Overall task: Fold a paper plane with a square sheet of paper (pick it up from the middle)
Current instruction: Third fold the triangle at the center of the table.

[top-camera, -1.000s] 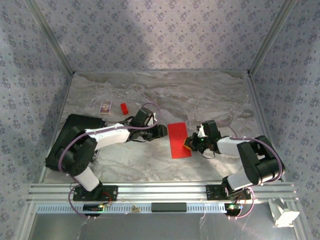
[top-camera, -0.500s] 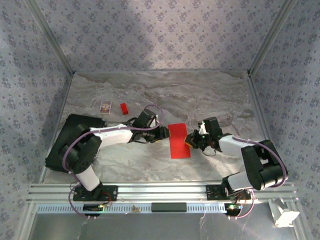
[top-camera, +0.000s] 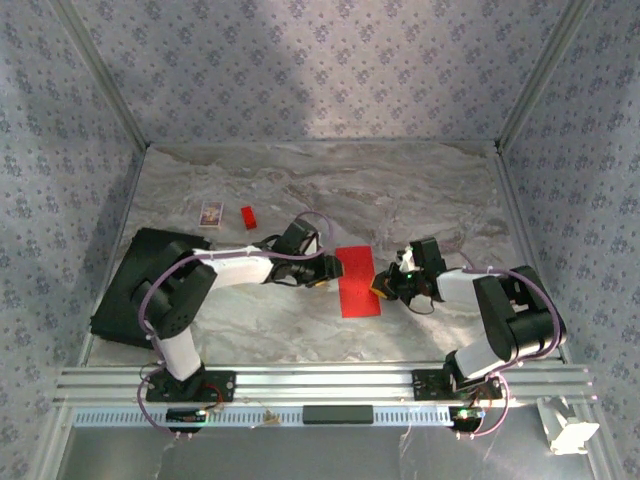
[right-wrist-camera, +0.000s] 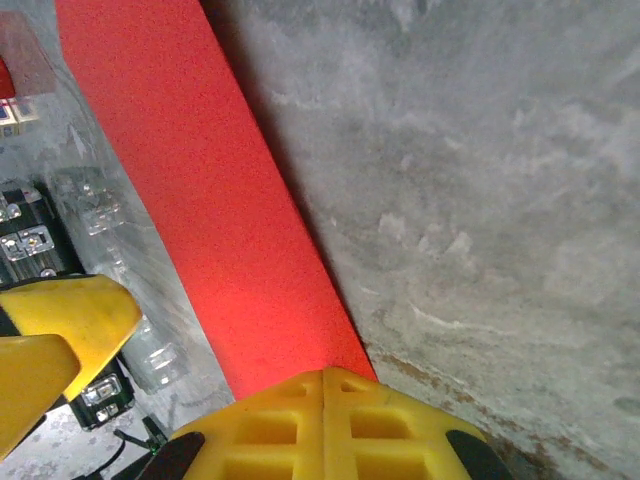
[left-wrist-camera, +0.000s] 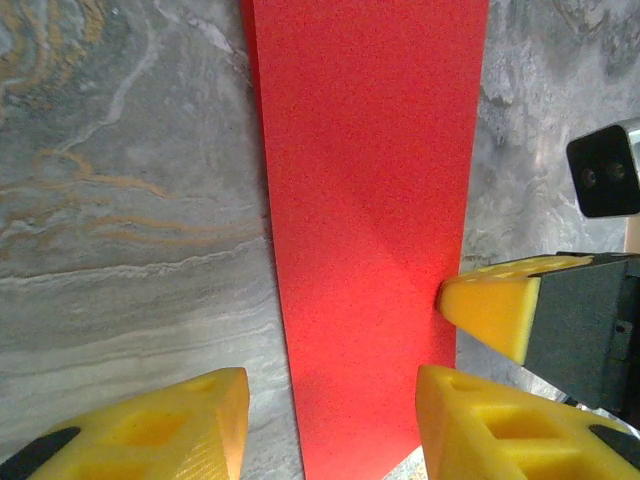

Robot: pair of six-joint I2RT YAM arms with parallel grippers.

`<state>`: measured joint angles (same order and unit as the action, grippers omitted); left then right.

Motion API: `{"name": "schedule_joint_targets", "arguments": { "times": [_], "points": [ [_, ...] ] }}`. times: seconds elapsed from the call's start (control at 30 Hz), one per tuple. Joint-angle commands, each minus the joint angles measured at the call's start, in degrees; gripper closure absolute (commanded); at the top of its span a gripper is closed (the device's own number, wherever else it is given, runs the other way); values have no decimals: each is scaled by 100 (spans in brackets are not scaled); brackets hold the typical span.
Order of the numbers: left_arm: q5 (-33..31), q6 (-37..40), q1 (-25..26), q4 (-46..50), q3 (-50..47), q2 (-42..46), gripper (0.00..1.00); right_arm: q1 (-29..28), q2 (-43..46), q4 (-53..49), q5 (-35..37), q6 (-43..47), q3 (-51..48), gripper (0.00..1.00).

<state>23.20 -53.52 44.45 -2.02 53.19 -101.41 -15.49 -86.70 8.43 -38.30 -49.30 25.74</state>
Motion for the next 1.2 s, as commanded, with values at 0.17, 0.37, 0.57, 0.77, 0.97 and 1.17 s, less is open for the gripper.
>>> {"name": "schedule_joint_targets", "arguments": {
  "times": [0.17,0.37,0.57,0.77,0.97,1.17],
  "points": [
    [153,-80,98,-105,252,-330,58,-46,-366,-280,332,-127,-201,97],
    [211,-89,111,-134,354,-525,61,-47,-360,-284,367,-119,-227,97],
    [248,-133,135,-158,415,-691,61,-50,-349,-280,352,-111,-236,97],
    [400,-133,207,-232,520,-792,64,-69,-311,-278,361,-116,-246,97],
    [391,-146,223,-201,562,-812,65,-98,-301,-283,370,-125,-228,97],
    [291,-209,239,-267,492,-704,66,-114,-286,-293,390,-130,-223,97]
  ]
}}
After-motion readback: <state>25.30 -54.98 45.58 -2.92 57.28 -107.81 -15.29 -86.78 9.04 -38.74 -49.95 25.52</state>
